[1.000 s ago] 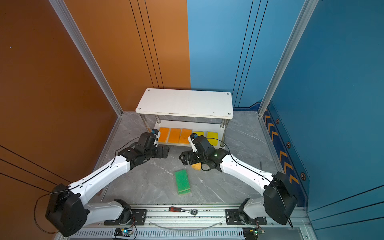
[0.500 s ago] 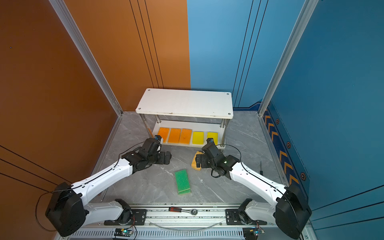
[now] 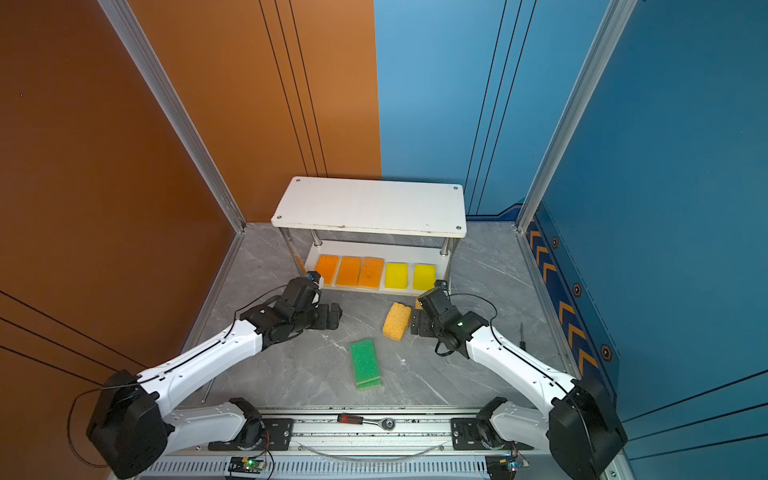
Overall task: Place and organize the cleaning sponges onto the shelf
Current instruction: 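Raise the left gripper away from the shelf while right gripper moves toward tan sponges, then lower the open right gripper over the tan sponge nearest the shelf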
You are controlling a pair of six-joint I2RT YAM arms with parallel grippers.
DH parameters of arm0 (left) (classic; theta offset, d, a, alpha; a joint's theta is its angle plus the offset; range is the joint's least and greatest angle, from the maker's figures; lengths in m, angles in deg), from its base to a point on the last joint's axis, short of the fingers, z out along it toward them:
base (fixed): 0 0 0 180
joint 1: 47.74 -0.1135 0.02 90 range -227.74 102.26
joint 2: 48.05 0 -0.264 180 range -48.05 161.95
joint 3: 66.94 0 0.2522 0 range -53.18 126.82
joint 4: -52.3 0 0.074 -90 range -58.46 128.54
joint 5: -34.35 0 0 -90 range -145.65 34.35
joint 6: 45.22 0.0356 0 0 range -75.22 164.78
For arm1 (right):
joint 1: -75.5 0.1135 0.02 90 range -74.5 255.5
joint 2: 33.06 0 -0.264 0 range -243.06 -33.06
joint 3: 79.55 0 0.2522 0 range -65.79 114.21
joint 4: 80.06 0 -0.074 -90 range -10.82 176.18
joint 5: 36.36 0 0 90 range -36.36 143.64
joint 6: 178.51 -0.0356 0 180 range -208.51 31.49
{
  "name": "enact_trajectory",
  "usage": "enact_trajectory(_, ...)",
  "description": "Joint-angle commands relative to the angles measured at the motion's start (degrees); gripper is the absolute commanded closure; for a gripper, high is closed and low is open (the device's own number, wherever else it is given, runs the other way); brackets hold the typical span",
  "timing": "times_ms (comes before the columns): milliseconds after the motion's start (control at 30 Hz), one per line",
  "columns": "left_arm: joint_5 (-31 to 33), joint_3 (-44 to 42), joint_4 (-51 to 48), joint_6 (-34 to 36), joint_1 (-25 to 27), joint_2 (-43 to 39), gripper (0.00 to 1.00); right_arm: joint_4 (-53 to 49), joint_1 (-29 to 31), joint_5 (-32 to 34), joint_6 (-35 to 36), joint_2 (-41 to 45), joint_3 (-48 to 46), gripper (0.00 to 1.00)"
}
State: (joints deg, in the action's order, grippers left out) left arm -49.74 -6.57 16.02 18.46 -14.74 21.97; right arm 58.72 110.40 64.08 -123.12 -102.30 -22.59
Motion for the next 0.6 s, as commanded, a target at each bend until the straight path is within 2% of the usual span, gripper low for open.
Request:
enact_trajectory(0,-0.20,-1.26,-1.03,-1.04,0.55,-0.85,0.02,0.49,-0.08,1.91,-0.89,-2.05,-0.75,0.03)
enact_trajectory(567,0.85,-2.01,-1.04,-1.46,0.90,-1.10,0.02,10.93,3.75,9.89,-0.81,-6.44,-3.67,0.03)
